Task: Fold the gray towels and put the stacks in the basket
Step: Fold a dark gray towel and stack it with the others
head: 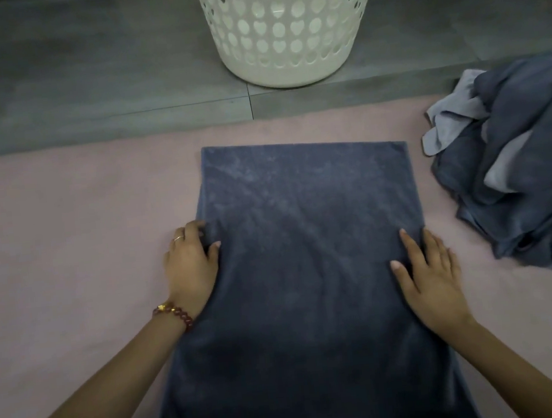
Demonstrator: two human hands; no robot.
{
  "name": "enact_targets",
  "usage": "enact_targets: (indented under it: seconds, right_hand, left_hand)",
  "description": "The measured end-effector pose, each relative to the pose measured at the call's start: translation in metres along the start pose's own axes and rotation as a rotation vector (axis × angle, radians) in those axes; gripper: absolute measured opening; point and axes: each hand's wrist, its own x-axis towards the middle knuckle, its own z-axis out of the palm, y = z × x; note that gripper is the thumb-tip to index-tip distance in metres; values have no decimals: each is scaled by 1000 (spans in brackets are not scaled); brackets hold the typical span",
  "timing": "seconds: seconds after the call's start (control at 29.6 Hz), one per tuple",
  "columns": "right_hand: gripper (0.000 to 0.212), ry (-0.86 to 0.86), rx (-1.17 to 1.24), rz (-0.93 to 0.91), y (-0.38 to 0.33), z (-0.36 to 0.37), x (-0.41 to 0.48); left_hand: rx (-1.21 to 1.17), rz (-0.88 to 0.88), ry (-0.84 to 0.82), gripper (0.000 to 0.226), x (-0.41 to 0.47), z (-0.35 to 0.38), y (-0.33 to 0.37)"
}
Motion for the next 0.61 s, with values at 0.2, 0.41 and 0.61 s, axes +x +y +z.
enact_targets:
  seconds: [0.2,0.41,0.61]
  right_hand:
    - [74,13,129,59,6,-11,-28]
    - [71,-114,-27,16,17,-10,-42]
    - [80,-91,11,59,11,-8,-44]
  left_hand:
    - [-209,-58,-89,22,-5,-13,0]
    - [-151,-14,-59,15,-8,-16,-15]
    - [-42,0,-6,20,-17,-13,-9]
